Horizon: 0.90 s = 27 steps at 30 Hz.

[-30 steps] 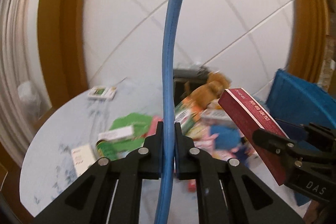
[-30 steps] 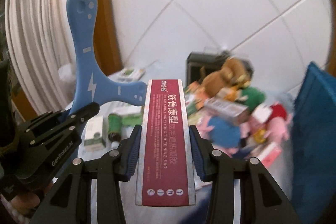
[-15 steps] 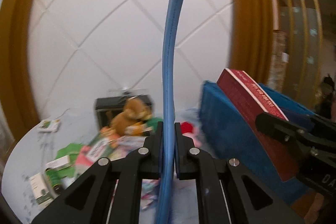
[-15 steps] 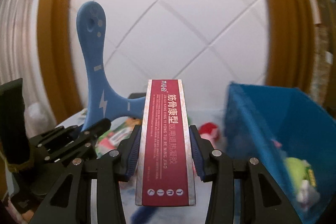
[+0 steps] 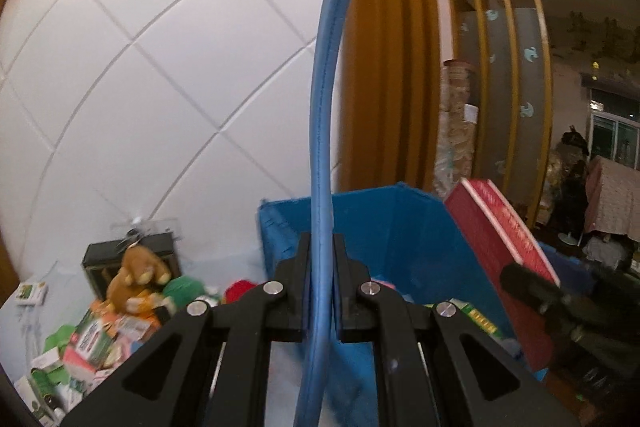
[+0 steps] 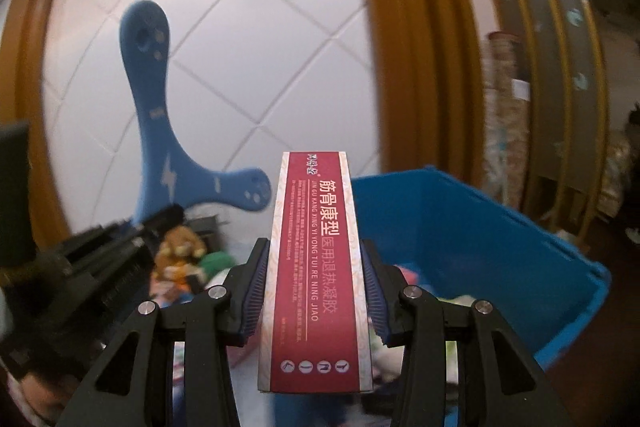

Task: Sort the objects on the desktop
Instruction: 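Carry the blue boomerang and red box over the blue bin, then open both tools to drop the boomerang and red box into the bin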

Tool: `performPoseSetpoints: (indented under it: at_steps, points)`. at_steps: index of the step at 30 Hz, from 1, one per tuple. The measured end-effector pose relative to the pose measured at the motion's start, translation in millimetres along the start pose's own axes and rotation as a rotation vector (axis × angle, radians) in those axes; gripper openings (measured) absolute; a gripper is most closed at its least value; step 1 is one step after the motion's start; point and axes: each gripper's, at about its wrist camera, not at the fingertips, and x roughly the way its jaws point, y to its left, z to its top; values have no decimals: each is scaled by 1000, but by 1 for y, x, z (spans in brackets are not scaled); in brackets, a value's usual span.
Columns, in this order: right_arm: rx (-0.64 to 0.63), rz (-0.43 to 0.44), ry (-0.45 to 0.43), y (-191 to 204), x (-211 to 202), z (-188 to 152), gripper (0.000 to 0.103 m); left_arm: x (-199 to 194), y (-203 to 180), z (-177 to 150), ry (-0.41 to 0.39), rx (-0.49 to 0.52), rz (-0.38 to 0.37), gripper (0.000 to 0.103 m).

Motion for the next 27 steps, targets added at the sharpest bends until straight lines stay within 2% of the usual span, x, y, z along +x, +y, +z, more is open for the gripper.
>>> performPoseSetpoints:
  at_steps: [3, 9, 14, 22, 23, 25, 26, 27]
  points:
    - [23, -40, 7, -37, 6, 3, 44, 17, -31, 6, 32, 0, -32, 8]
    - [17, -115, 52, -90, 21, 2, 44, 60, -82, 0, 179, 23, -96, 8]
    - [6, -174, 93, -123, 38, -3, 44, 84, -107, -7, 286, 33, -138, 8]
    - [5, -192, 169, -160, 68, -16, 44, 109, -123, -20, 389, 66, -81, 9]
    - [5, -191, 177, -162, 70, -17, 44, 110, -123, -22, 398, 67, -76, 11]
    - [6, -190, 185, -163, 73, -17, 45, 109, -123, -24, 410, 67, -68, 21]
    - [3, -190, 184, -164, 73, -17, 47, 108, -122, -23, 409, 63, -68, 33]
    - [0, -192, 182, -164, 73, -18, 54, 106, -122, -23, 405, 59, -65, 46]
